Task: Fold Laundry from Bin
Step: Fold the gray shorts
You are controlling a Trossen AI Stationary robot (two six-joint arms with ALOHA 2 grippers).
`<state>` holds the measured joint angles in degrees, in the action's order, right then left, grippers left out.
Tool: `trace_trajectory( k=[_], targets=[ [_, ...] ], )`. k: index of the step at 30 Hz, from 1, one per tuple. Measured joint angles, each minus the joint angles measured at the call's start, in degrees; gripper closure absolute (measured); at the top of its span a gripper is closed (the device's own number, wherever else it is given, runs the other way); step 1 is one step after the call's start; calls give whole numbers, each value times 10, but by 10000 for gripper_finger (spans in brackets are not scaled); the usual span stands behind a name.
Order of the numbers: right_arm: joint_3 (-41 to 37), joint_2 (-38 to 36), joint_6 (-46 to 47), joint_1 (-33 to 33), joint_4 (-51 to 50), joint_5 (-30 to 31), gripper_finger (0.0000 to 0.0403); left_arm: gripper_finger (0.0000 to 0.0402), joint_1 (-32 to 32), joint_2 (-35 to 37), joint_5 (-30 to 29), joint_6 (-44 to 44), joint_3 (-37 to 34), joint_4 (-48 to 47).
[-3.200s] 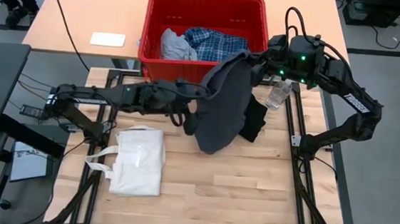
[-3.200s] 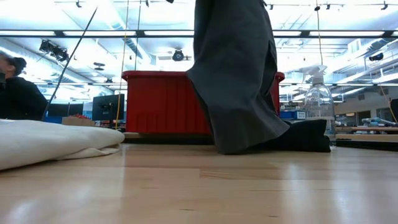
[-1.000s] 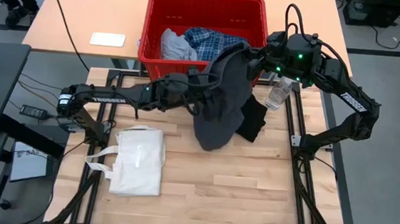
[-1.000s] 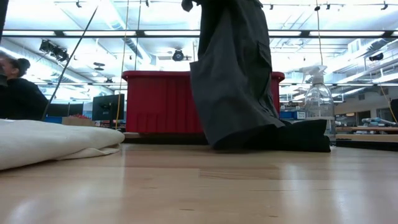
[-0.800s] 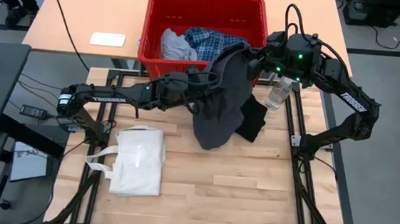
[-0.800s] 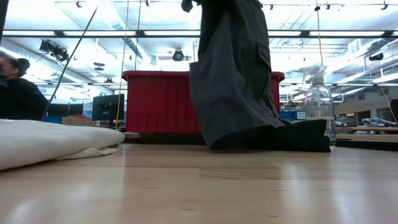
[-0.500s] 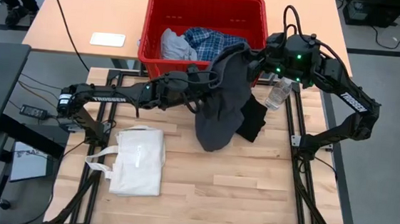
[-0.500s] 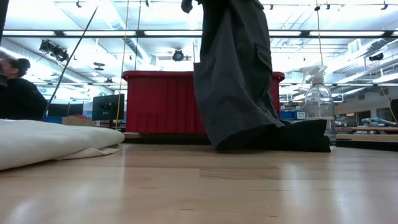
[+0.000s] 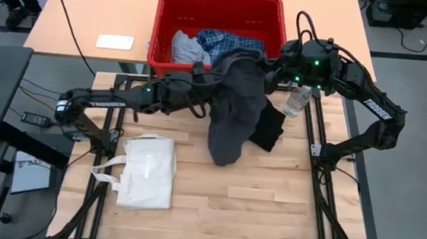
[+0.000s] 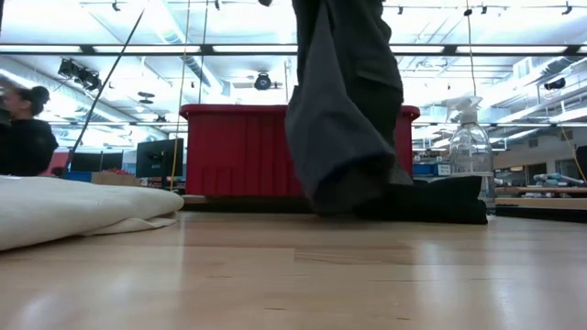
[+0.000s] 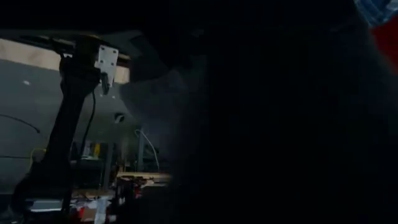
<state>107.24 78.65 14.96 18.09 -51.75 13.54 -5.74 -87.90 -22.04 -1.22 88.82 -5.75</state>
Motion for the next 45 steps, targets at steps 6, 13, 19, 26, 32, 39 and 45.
trace_trajectory(
  k=[6,13,19,26,32,39,45],
  targets=[
    [0,-6,-57,-5,-14,-7,381,351,0,37,37,-1,0,-50],
    [0,-7,-121,-16,-7,-57,382,329,0,43,62,26,0,-61],
    [0,-6,-161,-24,-12,-56,382,348,-2,43,85,32,0,-82],
    [0,-2,-241,-24,-2,-18,382,379,-9,52,83,-31,0,-99],
    [0,1,-259,-24,-1,-12,382,360,-16,75,83,-26,0,-84],
    [0,-1,-272,-23,-1,-5,382,325,-16,82,128,17,1,-157],
    [0,-6,-253,-23,5,-32,382,297,-13,82,138,68,1,-228]
  ],
)
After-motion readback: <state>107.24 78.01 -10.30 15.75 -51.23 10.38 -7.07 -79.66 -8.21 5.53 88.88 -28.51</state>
